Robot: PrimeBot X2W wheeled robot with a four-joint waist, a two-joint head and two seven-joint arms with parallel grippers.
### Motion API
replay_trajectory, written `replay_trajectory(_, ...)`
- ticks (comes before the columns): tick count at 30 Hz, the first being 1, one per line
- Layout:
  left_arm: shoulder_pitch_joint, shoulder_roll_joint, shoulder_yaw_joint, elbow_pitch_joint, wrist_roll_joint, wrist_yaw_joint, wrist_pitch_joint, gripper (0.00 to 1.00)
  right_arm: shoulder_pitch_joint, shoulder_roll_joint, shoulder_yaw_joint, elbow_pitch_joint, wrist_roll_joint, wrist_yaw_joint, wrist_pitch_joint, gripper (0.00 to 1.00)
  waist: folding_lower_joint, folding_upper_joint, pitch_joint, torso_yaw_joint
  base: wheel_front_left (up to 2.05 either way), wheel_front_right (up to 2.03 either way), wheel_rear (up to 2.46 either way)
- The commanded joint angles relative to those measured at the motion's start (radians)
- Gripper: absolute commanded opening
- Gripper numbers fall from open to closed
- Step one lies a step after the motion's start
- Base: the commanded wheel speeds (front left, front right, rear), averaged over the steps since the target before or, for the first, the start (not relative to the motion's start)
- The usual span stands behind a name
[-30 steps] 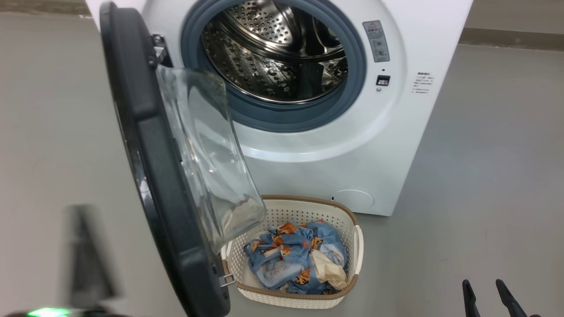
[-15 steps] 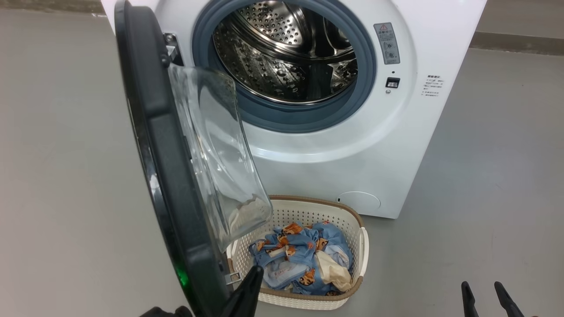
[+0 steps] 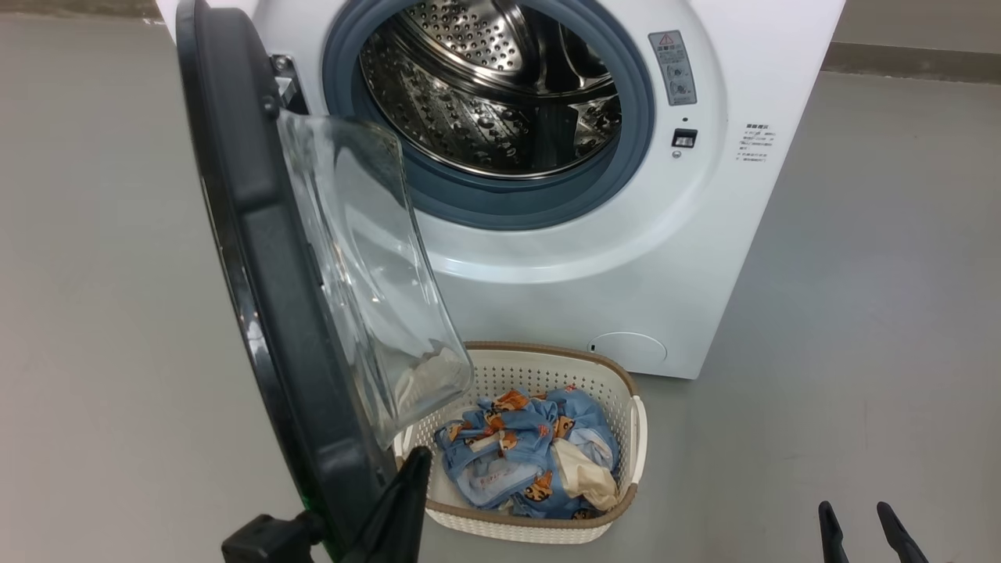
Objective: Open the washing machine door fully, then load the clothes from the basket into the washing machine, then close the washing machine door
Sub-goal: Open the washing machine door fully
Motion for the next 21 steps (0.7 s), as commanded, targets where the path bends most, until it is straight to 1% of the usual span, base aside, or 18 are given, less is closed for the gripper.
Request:
replay_trajectory(1, -0.043, -0.008, 0.035, -0.020, 0.013, 0.006, -0.012, 0.00, -0.009, -0.014, 0.024, -0.019, 0.007, 0.002, -0.012, 1.00, 0.0000, 0.0000, 0.001, 0.002, 0.00, 0.00, 0.00)
replay_trajectory(7, -0.051, -0.008, 0.047, -0.020, 0.030, 0.037, -0.031, 0.00, -0.010, -0.014, 0.020, -0.015, 0.010, 0.002, -0.012, 1.00, 0.0000, 0.0000, 0.005, 0.020, 0.00, 0.00, 0.00)
replay_trajectory(21, -0.054, -0.004, 0.084, -0.002, 0.049, 0.098, -0.058, 0.00, -0.005, -0.014, 0.037, -0.009, 0.007, 0.002, -0.012, 1.00, 0.0000, 0.0000, -0.007, 0.100, 0.00, 0.00, 0.00)
